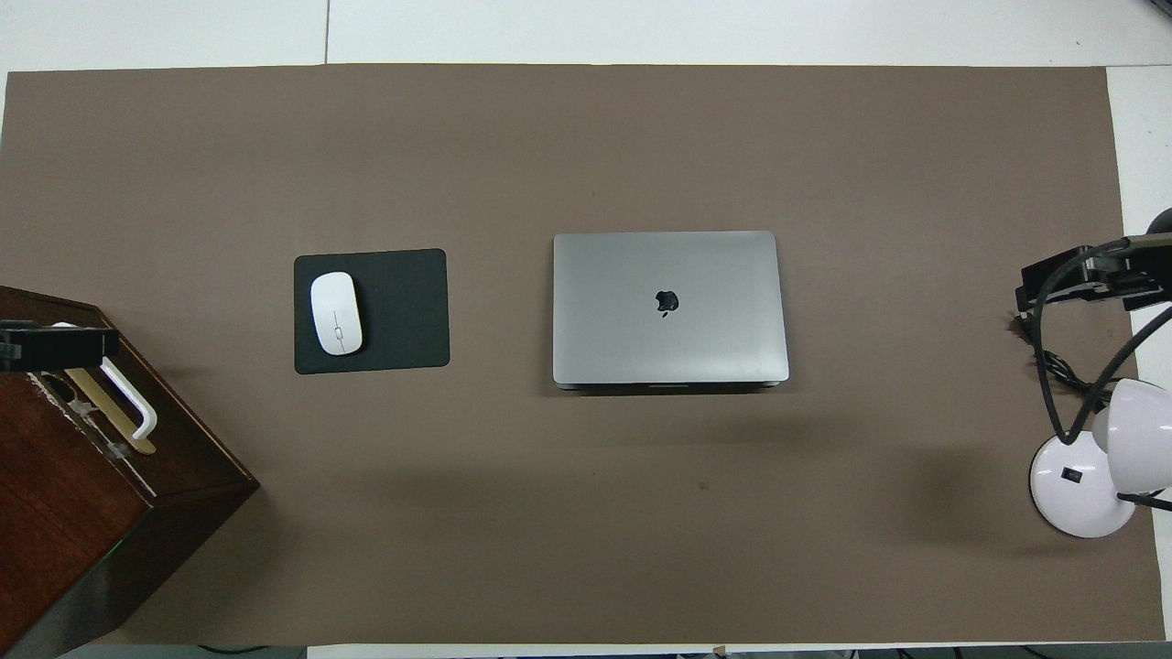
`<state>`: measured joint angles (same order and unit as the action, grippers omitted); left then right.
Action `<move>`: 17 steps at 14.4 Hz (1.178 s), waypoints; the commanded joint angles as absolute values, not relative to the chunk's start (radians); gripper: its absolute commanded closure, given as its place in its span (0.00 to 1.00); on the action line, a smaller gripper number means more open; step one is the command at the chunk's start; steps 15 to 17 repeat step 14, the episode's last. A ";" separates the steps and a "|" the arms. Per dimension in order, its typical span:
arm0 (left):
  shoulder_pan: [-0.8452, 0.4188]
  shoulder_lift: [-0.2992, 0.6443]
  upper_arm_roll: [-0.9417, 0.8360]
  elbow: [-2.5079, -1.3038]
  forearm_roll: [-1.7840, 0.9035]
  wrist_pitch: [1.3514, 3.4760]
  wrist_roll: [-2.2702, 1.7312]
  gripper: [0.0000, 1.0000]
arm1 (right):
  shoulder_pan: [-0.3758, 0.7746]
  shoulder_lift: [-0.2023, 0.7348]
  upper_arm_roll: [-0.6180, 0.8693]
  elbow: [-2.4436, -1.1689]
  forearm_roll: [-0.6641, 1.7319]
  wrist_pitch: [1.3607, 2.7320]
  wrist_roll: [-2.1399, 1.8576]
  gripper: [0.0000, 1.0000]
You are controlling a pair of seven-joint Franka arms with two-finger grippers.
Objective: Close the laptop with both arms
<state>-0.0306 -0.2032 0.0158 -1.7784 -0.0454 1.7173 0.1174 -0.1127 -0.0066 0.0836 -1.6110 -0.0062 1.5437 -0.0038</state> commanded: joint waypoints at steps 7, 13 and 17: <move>-0.037 -0.115 0.031 -1.697 -0.029 1.681 0.104 0.00 | -0.126 -0.006 0.094 -1.615 -0.008 1.582 -0.012 0.00; -0.040 -0.106 0.041 -1.697 -0.029 1.651 0.104 0.00 | -0.123 -0.006 0.095 -1.615 -0.008 1.582 -0.012 0.00; -0.040 -0.107 0.040 -1.697 -0.029 1.646 0.104 0.00 | -0.121 -0.006 0.095 -1.614 -0.009 1.582 -0.012 0.00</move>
